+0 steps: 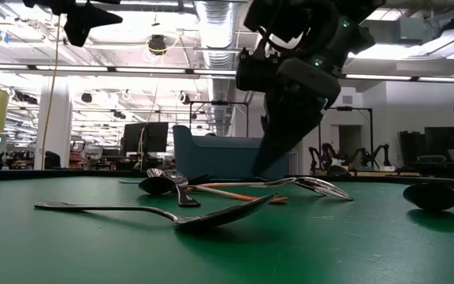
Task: Sort silverware by color (type)
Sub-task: Put the orange spoon into the blue bin
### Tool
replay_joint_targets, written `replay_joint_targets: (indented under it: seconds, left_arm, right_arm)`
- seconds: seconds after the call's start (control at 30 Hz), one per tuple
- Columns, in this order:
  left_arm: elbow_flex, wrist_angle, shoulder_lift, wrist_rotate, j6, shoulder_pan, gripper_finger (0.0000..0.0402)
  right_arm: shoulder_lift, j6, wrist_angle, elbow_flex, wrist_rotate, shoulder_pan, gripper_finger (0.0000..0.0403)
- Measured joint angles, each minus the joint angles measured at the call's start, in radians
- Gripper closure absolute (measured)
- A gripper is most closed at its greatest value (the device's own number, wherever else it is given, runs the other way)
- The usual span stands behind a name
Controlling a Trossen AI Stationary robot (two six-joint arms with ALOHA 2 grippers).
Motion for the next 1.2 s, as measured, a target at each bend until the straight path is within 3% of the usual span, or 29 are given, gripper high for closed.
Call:
replay_joint_targets:
  seconds: [0.87, 1.2]
  left_arm:
    - [0.000, -0.009, 0.000, -0.056, 0.006, 0.000, 0.0232]
    - [0.000, -0.010, 0.000, -0.076, 0.006, 0.000, 0.0232]
  right_arm:
    - [-0.001, -0.010, -0.115, 0.000, 0.044, -0.044, 0.0227]
    - [-0.001, -0.010, -0.061, 0.000, 0.038, -0.043, 0.0227]
